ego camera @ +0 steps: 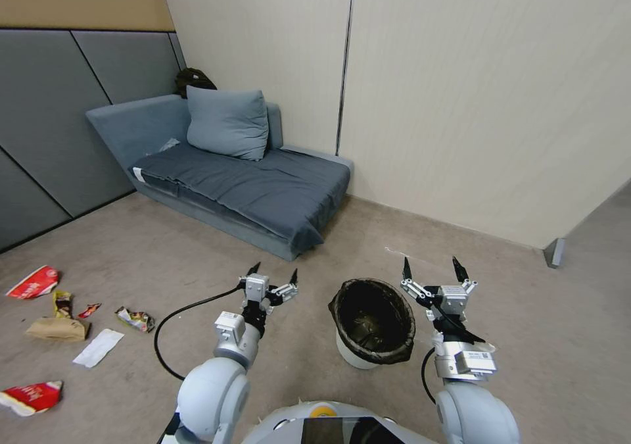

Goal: Pick up the trash bin, then pick up the garbage from the floor and place it into the trash bin.

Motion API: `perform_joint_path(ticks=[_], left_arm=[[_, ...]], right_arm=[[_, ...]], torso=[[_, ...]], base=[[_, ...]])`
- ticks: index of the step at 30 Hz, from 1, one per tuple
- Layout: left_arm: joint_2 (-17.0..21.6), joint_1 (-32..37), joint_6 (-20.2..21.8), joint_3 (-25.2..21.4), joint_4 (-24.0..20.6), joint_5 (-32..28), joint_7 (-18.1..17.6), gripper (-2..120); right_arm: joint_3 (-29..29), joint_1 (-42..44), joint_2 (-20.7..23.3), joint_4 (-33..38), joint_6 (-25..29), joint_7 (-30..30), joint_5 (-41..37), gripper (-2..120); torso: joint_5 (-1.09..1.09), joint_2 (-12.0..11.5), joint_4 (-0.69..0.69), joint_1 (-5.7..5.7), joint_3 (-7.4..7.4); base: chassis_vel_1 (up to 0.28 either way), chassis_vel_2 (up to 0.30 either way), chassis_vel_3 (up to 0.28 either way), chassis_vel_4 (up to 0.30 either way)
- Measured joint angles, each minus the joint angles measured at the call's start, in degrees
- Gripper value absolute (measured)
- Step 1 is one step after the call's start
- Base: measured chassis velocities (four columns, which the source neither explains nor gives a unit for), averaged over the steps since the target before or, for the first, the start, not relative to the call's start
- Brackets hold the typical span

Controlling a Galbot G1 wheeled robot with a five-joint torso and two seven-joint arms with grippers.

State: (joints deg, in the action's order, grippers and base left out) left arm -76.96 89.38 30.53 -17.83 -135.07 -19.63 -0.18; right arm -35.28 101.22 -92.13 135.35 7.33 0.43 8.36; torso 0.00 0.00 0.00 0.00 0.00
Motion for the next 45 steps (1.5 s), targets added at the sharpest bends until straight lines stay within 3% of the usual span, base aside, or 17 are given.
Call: perform_joint_path(ticks=[9, 15, 16, 22, 25, 33, 45], left_arm=[[1.1, -2.2, 4.4, 2.2, 3.2, -8.7, 1.1, 100], [1.8, -4.9, 7.3, 3.2, 4.6, -15.4, 0.0, 99], [1.8, -6.4, 9.0, 4.1, 5.4, -19.1, -1.4, 99], [1.9, -9.0, 10.6, 5.7, 7.7, -22.1, -4.0, 100], [1.4, -11.5, 11.6, 7.7, 9.2, -24.5, -9.1, 99], [0.4, -14.8, 11.9, 10.7, 11.4, -25.7, -15.2, 99], [-1.4, -19.0, 11.8, 14.3, 15.1, -25.8, -21.4, 98]], right_arm=[[-0.3, -0.9, 0.0, 0.2, -1.0, 0.2, -1.0, 100], [-0.4, -1.0, 0.0, 0.4, -1.3, 0.3, -1.4, 100], [-0.4, -1.1, 0.0, 0.3, -1.4, 0.3, -1.4, 100], [-0.4, -1.1, 0.0, 0.3, -1.4, 0.3, -1.3, 100], [-0.4, -1.2, 0.0, 0.2, -1.4, 0.3, -1.3, 100], [-0.4, -1.2, 0.0, 0.1, -1.4, 0.3, -1.3, 100], [-0.4, -1.3, 0.0, -0.1, -1.4, 0.4, -1.2, 100]], torso=[[0.0, 0.0, 0.0, 0.0, 0.0], [0.0, 0.0, 0.0, 0.0, 0.0], [0.0, 0.0, 0.0, 0.0, 0.0], [0.0, 0.0, -0.01, 0.0, 0.0], [0.0, 0.0, 0.0, 0.0, 0.0], [0.0, 0.0, 0.0, 0.0, 0.01], [0.0, 0.0, 0.0, 0.0, 0.0]], base=[[0.0, 0.0, 0.0, 0.0], [0.0, 0.0, 0.0, 0.0], [0.0, 0.0, 0.0, 0.0], [0.0, 0.0, 0.0, 0.0], [0.0, 0.0, 0.0, 0.0], [0.0, 0.0, 0.0, 0.0], [0.0, 0.0, 0.0, 0.0]])
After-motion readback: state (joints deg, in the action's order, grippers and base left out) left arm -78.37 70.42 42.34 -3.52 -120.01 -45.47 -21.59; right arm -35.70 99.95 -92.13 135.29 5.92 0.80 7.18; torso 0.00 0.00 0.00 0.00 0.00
